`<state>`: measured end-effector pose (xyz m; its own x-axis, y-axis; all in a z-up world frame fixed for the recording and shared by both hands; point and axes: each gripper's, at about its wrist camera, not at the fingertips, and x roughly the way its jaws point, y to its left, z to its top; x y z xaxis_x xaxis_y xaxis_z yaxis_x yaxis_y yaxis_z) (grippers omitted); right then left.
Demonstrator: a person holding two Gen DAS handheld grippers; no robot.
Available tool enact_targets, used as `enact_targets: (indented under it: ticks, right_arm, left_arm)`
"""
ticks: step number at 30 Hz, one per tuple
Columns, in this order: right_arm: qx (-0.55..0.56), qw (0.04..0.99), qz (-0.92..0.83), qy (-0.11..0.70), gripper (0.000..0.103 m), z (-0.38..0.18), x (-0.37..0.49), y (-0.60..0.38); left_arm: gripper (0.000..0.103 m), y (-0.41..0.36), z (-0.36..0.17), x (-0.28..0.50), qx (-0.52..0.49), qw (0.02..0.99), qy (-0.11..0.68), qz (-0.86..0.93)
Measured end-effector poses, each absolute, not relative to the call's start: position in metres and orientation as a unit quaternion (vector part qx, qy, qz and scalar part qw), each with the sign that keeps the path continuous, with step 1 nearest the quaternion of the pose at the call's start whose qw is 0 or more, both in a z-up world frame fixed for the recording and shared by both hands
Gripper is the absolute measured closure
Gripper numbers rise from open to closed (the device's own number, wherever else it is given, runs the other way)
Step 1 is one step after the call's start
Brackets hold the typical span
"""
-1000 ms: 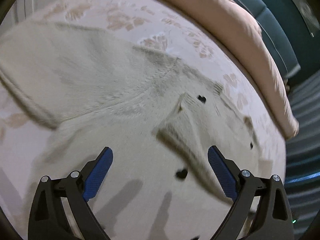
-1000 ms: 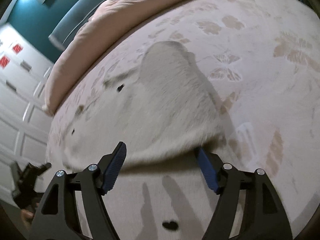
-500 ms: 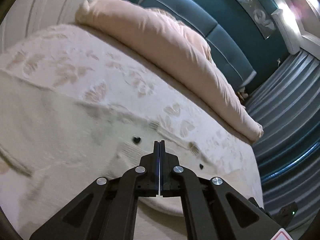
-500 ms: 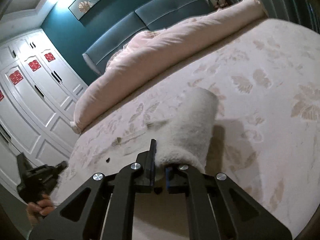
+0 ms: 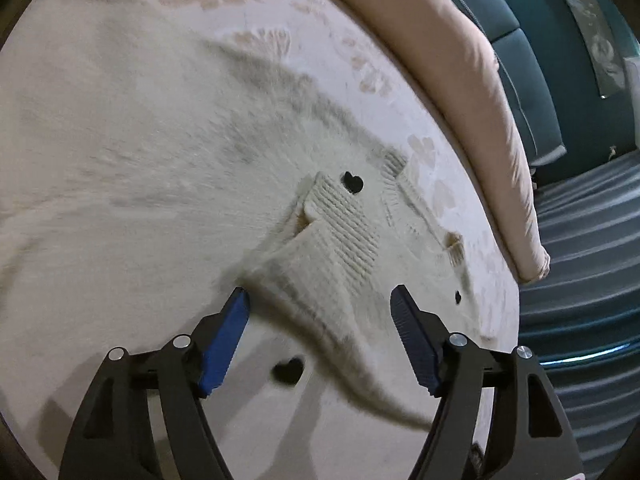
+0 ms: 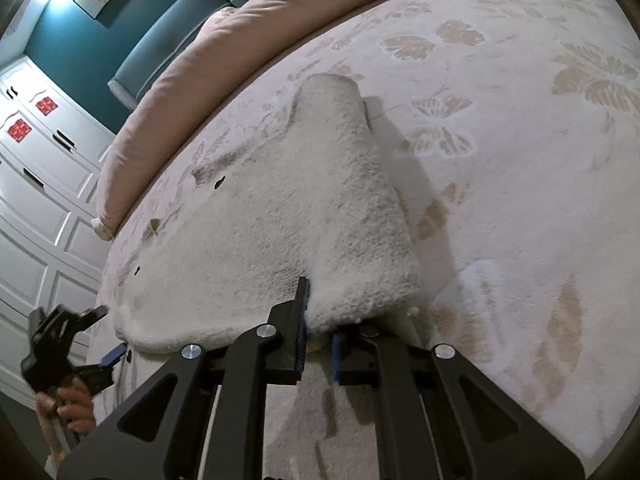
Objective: Fold small clothes
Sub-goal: 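Grasp the other sleeve cuff with the left tool and lay it across the body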
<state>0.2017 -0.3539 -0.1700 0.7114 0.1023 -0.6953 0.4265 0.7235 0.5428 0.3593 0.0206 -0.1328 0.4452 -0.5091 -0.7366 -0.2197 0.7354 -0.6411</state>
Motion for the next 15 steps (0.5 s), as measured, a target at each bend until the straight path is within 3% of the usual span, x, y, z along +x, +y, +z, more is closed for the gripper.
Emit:
enact_targets:
  ticks: [1,3,5,9,13,15]
  right_arm:
    - [0.361,0.854,-0.094,0.364,0.095,-0.171,0.201,-0.354]
    - [0.366,0.852,-0.092,0.364,0.095,-0.171,0.198,-0.358]
    - [0.376,0.845,-0.095,0.368,0.093,-0.164,0.195,-0.362]
    - [0.358,0.879,-0.084,0.302,0.096,-0.125,0.185,-0.363]
    - [0.347,0.847,-0.119,0.384,0.1,-0.174,0.2,-0.37]
    - [0.338,0.852,-0.122,0.38,0.097,-0.159,0.197,-0.366]
  left_arm:
    - [0.04,0.016,-0.134,0.364,-0.349,0.779,0.511,-0.098]
    - [0.097,0.01,-0.131,0.367,-0.343,0.782,0.503,-0.135]
    - [0.099,0.012,-0.119,0.363,-0.346,0.794,0.478,-0.143]
    - [0.099,0.033,-0.077,0.341,-0.317,0.849,0.402,-0.132]
    - [0.099,0.031,-0.127,0.343,-0.255,0.837,0.477,-0.081]
    - [0.097,0.028,-0.144,0.335,-0.243,0.839,0.481,-0.074]
